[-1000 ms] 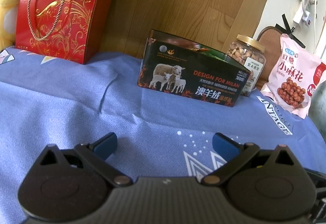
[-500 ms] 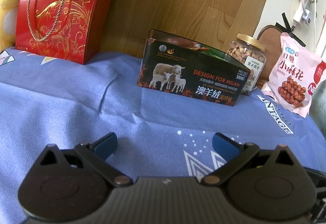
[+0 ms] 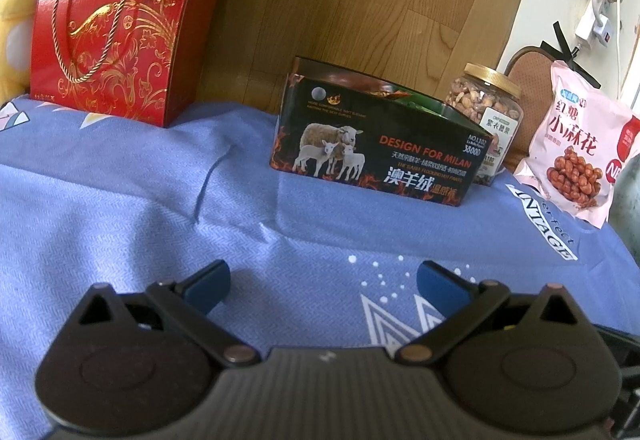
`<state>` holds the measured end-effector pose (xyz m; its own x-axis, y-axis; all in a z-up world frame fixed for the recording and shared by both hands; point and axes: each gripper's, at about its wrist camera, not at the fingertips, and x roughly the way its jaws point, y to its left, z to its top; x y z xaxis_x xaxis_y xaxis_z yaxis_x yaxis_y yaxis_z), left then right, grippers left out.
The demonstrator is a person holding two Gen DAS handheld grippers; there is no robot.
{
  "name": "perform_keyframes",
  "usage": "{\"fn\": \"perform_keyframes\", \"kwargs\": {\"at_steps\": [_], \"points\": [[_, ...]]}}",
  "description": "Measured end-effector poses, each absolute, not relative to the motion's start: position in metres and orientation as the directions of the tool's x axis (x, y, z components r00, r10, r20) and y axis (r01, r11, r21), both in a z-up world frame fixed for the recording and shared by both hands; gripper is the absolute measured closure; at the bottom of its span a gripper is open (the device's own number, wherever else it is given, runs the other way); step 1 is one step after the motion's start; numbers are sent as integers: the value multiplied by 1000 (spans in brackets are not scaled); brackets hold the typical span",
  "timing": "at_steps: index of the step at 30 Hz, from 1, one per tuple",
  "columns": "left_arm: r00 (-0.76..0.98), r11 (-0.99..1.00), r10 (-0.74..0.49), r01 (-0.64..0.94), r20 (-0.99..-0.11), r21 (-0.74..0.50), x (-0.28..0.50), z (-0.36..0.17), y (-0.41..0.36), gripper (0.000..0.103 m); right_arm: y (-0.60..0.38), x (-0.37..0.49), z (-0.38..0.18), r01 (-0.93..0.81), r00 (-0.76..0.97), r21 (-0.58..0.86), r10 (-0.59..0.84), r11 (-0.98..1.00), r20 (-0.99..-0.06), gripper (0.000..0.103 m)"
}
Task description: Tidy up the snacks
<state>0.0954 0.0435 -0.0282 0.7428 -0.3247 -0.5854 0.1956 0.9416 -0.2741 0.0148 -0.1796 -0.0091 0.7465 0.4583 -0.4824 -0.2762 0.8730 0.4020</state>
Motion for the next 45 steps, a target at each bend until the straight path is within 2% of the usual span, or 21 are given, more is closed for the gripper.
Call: {"fn": "perform_keyframes", "kwargs": {"at_steps": [17,19,23,28,34,36,39,42,45], "points": [[712,936,-352,258,-608,-240,95,-26,38,0,-179,15,-10,-280,745,400,460,873,-482,23],[706,929,-369,267,-605,-256,94,-25,39,0,-178,16,-10,-278,744,395,456,876,-489,23],[674,880,-470,305,-570,-365,93,-23,49,1,-178,16,-9,-274,744,379,445,884,-499,23],[600,772,-630,416,-492,-481,87,-19,51,8,-174,18,-9,-272,741,358,431,893,-514,23],[447,654,-756,508,-477,-561,87,-24,33,41,-163,19,-8,-299,733,301,420,906,-535,24],[404,649,-760,520,-509,-555,88,-30,22,51,-158,20,-8,-315,728,276,418,908,-544,31],[403,658,-751,522,-523,-542,86,-31,17,55,-150,19,-8,-338,723,234,411,912,-556,50],[413,666,-745,501,-524,-553,85,-27,19,56,-150,17,-6,-348,726,234,419,908,-545,51],[456,690,-723,514,-519,-510,85,-10,18,56,-152,21,4,-365,744,237,435,900,-507,51]]}}
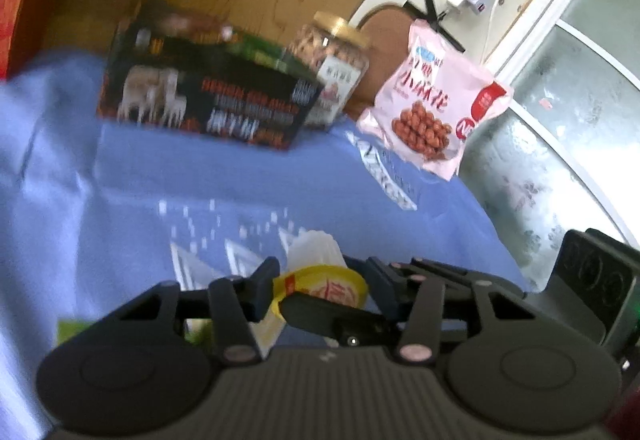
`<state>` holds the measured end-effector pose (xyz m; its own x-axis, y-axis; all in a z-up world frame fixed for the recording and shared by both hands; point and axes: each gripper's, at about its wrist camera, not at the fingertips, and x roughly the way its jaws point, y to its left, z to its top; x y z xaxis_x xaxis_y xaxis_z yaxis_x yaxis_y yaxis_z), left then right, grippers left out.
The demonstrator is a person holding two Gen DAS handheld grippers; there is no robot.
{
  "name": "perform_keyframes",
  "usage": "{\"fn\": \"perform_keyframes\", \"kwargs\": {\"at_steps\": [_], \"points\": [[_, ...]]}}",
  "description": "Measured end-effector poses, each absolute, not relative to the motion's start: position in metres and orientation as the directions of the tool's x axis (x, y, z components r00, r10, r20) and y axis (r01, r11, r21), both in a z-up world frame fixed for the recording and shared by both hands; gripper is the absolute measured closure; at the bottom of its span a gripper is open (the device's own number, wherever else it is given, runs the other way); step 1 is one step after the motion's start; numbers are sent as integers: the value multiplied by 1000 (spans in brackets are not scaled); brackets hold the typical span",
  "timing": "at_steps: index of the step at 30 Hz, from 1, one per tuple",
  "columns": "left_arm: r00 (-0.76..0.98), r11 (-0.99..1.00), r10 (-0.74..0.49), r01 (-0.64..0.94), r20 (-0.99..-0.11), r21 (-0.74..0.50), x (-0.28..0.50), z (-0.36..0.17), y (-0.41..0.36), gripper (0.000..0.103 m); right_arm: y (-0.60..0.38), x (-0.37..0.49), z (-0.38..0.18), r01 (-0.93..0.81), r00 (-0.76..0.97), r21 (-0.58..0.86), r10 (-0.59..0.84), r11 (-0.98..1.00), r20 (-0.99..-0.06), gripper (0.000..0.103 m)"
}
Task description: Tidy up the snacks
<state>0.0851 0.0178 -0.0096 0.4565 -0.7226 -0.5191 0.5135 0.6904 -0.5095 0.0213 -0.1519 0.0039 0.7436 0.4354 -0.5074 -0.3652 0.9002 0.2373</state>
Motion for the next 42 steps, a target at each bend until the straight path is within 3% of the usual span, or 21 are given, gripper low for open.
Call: {"fn": "perform_keyframes", "kwargs": {"at_steps": [9,12,15,18,21,30,36,42], "points": [[654,802,-596,470,-466,-368,168,71,-7,41,-146,117,59,-399,830,177,436,900,-347,51],[686,837,-546,425,-480,-344,206,73,-14,32,-140,159,62,-394,837,149,421,907,-349,50],[704,873,-484,343,-520,-348,227,65,-8,32,-130,184,52,-327,851,78,330,942,-409,49],[716,857,-502,334,-486,-393,213,63,14,32,-145,169,46,-336,846,151,368,930,-385,50],[726,877,-469,316,-502,-362,185,59,35,32,-156,138,41,-338,842,212,395,917,-367,50],[597,859,-503,264,-624,-440,82,16,98,32,-161,58,-2,-367,530,599,689,712,-494,51],[561,835,-537,247,-630,-492,42,-4,108,35,-158,34,-7,-311,496,649,701,694,-512,53],[585,838,-529,244,-615,-489,32,-15,99,35,-152,39,-18,-234,462,739,741,632,-487,64]]}}
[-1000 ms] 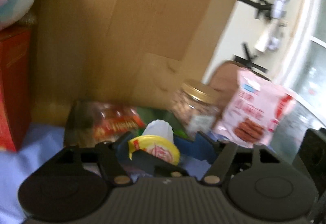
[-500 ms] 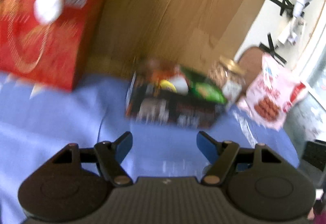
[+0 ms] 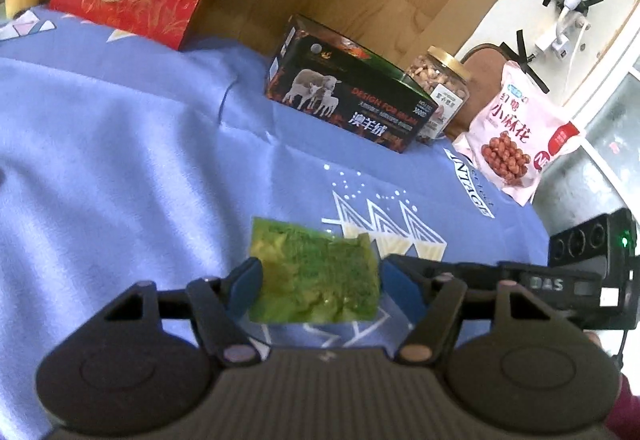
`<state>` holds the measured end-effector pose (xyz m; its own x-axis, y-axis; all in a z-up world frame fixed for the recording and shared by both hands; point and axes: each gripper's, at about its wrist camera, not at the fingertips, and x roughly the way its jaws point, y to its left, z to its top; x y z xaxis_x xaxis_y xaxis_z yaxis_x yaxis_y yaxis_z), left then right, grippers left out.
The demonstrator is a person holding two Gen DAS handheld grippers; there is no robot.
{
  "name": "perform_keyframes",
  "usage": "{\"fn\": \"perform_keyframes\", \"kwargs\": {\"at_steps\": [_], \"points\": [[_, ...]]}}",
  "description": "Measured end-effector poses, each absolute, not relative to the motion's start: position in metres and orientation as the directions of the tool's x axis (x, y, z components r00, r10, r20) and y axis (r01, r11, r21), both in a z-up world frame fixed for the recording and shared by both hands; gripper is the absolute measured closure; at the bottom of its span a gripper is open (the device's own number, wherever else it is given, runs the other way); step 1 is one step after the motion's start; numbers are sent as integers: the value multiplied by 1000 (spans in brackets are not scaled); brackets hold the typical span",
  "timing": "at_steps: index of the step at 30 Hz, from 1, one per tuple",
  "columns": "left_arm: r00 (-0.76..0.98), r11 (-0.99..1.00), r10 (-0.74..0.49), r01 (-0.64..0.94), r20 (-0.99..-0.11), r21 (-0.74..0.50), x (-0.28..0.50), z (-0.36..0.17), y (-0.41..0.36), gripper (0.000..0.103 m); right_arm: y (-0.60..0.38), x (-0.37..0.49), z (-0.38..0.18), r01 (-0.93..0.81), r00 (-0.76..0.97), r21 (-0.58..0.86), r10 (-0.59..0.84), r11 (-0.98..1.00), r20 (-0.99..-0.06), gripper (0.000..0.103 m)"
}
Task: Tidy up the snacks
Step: 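Grasp the small green packet with the right gripper and lift it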
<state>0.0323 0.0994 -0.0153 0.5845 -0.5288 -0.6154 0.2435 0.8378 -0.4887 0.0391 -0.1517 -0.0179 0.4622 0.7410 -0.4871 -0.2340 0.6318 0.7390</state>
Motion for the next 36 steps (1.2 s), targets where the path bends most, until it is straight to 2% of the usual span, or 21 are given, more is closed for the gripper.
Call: {"fn": "perform_keyframes", "kwargs": {"at_steps": [3,4,5,7,12,16,18,28,36], "points": [[606,849,-513,251,-608,-466,29,-17,95,36,-143,44,-21,-247,477,729,735,639,-482,73],[610,856,-503,252,-613,-451,28,-17,93,36,-143,44,-22,-247,485,728,731,640,-479,81],[611,865,-489,251,-622,-433,28,-15,89,36,-144,45,-25,-239,491,732,730,638,-476,84],[605,879,-469,246,-643,-409,31,-12,82,36,-151,46,-27,-222,506,758,736,614,-449,86],[632,922,-385,239,-672,-303,58,-1,51,30,-195,52,-19,-149,646,745,635,650,-425,87],[682,959,-278,231,-677,-161,87,-2,18,30,-228,60,-26,-71,706,737,556,672,-438,88],[690,968,-241,222,-682,-117,99,-5,7,30,-237,61,-33,-34,709,775,561,632,-427,88],[687,978,-185,200,-703,-61,116,-20,-6,30,-234,56,-29,-75,733,753,548,654,-403,88],[687,977,-185,203,-702,-60,116,-20,-7,29,-237,55,-31,-50,742,759,533,649,-407,85]]}}
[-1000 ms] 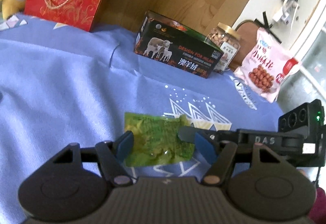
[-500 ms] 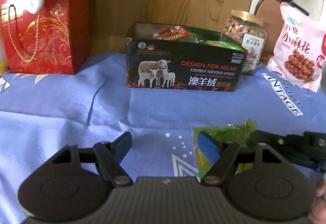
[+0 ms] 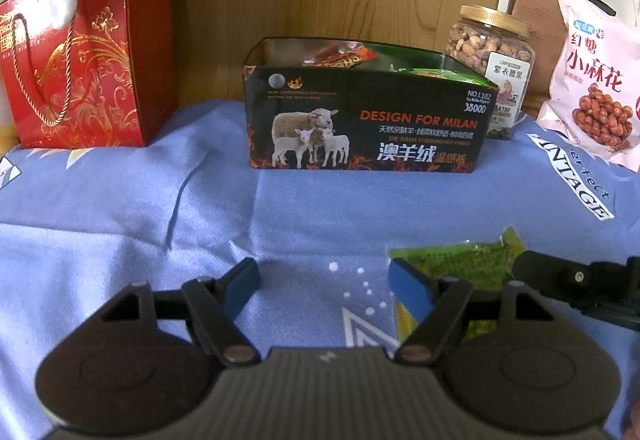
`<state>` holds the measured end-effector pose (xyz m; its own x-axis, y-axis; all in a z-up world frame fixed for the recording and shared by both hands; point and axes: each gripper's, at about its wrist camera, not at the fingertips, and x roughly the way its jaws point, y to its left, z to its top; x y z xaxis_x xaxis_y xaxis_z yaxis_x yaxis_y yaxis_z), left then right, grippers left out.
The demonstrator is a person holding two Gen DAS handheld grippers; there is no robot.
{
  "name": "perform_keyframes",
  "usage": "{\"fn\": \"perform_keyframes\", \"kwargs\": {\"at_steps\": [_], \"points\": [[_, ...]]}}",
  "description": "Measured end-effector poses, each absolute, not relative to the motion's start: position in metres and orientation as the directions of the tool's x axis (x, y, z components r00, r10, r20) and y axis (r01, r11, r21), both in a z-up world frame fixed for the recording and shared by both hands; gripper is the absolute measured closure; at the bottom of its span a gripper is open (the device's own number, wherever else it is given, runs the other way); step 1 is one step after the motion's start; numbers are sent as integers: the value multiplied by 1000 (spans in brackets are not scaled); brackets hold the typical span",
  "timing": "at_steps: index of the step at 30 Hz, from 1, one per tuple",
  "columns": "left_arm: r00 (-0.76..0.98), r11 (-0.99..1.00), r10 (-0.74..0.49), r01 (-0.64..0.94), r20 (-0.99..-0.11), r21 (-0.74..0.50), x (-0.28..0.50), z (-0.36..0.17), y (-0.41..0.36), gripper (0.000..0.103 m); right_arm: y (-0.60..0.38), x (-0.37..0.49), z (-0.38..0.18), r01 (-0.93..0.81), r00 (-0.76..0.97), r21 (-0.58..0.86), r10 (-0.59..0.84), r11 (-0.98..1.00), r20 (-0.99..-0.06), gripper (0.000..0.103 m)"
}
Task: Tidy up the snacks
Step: 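Grasp the small green packet with the right gripper and lift it, then carry the green packet in the right gripper toward the black tin box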
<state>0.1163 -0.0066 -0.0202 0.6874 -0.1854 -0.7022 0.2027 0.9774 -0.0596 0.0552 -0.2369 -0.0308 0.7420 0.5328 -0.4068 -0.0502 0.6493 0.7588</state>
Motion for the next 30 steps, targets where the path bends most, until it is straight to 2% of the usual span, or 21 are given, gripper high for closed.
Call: {"fn": "perform_keyframes", "kwargs": {"at_steps": [13,22,26,30], "points": [[689,977,-188,205,-700,-61,114,-20,-7,24,-233,54,-29,-58,739,746,531,663,-414,72],[685,973,-214,213,-696,-89,112,-20,-4,20,-228,53,-27,-81,738,716,525,693,-424,69],[659,952,-308,212,-686,-223,109,-16,15,19,-223,53,-26,-101,730,697,529,710,-433,70],[597,868,-475,198,-647,-455,106,-16,46,19,-217,53,-25,-124,721,675,534,727,-442,75]]}}
